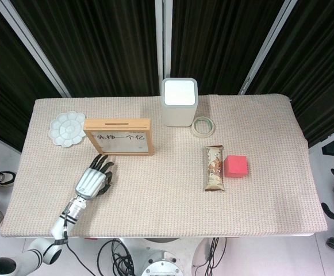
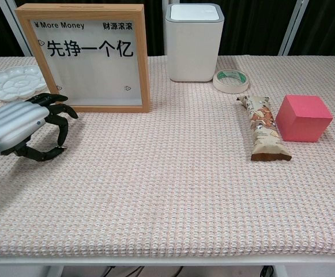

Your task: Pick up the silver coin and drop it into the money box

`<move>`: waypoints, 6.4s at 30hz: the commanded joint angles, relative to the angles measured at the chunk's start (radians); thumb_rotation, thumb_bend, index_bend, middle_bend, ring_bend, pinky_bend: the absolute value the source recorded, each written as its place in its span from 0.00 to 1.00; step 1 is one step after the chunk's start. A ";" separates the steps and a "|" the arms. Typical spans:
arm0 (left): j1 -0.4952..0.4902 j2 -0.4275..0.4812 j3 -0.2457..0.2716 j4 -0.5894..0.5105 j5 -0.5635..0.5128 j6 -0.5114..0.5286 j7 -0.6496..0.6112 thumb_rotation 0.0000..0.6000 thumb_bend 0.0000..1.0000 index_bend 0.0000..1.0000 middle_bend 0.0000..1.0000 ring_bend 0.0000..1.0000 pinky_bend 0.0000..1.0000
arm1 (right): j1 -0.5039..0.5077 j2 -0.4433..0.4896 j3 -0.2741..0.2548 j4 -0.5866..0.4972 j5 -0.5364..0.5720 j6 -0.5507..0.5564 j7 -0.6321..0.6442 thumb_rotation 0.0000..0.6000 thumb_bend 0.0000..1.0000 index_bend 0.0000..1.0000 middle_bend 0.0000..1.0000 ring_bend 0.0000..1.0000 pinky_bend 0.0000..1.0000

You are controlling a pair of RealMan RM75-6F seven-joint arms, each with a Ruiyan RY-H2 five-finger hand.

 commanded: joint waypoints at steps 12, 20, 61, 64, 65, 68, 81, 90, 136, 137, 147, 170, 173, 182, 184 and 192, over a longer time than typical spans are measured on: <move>0.035 0.121 -0.001 -0.209 -0.005 0.056 -0.013 1.00 0.37 0.61 0.21 0.00 0.00 | 0.000 -0.005 0.000 0.006 -0.001 0.001 0.007 1.00 0.21 0.00 0.00 0.00 0.00; 0.114 0.373 0.019 -0.551 0.017 0.181 0.092 1.00 0.37 0.61 0.22 0.00 0.00 | -0.003 -0.003 0.003 0.007 -0.008 0.017 0.019 1.00 0.21 0.00 0.00 0.00 0.00; -0.675 0.767 -0.329 -0.916 -1.084 -0.512 0.692 1.00 0.37 0.62 0.22 0.00 0.00 | -0.022 0.006 -0.007 -0.003 -0.050 0.073 0.099 1.00 0.21 0.00 0.00 0.00 0.00; -0.709 0.769 -0.295 -0.880 -1.111 -0.541 0.719 1.00 0.37 0.62 0.22 0.00 0.00 | -0.024 0.008 -0.006 -0.005 -0.048 0.076 0.098 1.00 0.21 0.00 0.00 0.00 0.00; -0.716 0.772 -0.286 -0.873 -1.123 -0.552 0.721 1.00 0.37 0.62 0.22 0.00 0.00 | -0.024 0.009 -0.005 -0.005 -0.047 0.076 0.097 1.00 0.21 0.00 0.00 0.00 0.00; -0.733 0.790 -0.256 -0.863 -1.160 -0.597 0.711 1.00 0.37 0.62 0.22 0.00 0.00 | -0.024 0.013 -0.002 -0.005 -0.038 0.071 0.098 1.00 0.21 0.00 0.00 0.00 0.00; -0.787 0.860 -0.171 -0.853 -1.188 -0.687 0.661 1.00 0.37 0.62 0.22 0.00 0.00 | -0.017 0.013 0.004 -0.011 -0.030 0.058 0.088 1.00 0.21 0.00 0.00 0.00 0.00; -0.828 0.865 -0.112 -0.852 -1.201 -0.719 0.626 1.00 0.38 0.62 0.22 0.00 0.00 | -0.015 0.015 0.006 -0.014 -0.030 0.056 0.083 1.00 0.21 0.00 0.00 0.00 0.00; -0.915 0.845 0.009 -0.819 -1.204 -0.711 0.507 1.00 0.38 0.56 0.23 0.00 0.00 | -0.019 0.016 0.013 0.002 -0.010 0.049 0.093 1.00 0.21 0.00 0.00 0.00 0.00; -0.915 0.845 0.009 -0.819 -1.202 -0.709 0.505 1.00 0.38 0.53 0.23 0.00 0.00 | -0.019 0.017 0.014 0.002 -0.009 0.049 0.094 1.00 0.21 0.00 0.00 0.00 0.00; -0.909 0.848 0.012 -0.822 -1.166 -0.716 0.486 1.00 0.38 0.27 0.22 0.00 0.00 | -0.015 0.016 0.014 0.000 -0.013 0.045 0.089 1.00 0.21 0.00 0.00 0.00 0.00; -0.170 1.073 0.106 -1.261 -0.274 0.317 0.435 1.00 0.24 0.22 0.17 0.00 0.00 | -0.009 0.020 0.014 -0.019 -0.041 0.067 0.067 1.00 0.21 0.00 0.00 0.00 0.00; -0.027 0.997 0.182 -1.154 -0.170 0.406 0.452 1.00 0.21 0.17 0.12 0.00 0.00 | -0.017 -0.004 0.018 0.003 -0.055 0.112 0.021 1.00 0.20 0.00 0.00 0.00 0.00; 0.200 0.840 0.237 -0.908 -0.124 0.428 0.282 0.42 0.20 0.02 0.00 0.00 0.00 | -0.058 -0.031 0.012 -0.022 -0.082 0.216 -0.142 1.00 0.20 0.00 0.00 0.00 0.00; 0.219 0.835 0.232 -0.881 -0.125 0.421 0.262 0.37 0.20 0.02 0.00 0.00 0.00 | -0.064 -0.028 0.010 -0.030 -0.086 0.227 -0.147 1.00 0.20 0.00 0.00 0.00 0.00; 0.268 0.833 0.185 -0.814 -0.108 0.404 0.182 0.37 0.20 0.02 0.00 0.00 0.00 | -0.064 -0.028 0.001 -0.039 -0.087 0.206 -0.137 1.00 0.20 0.00 0.00 0.00 0.00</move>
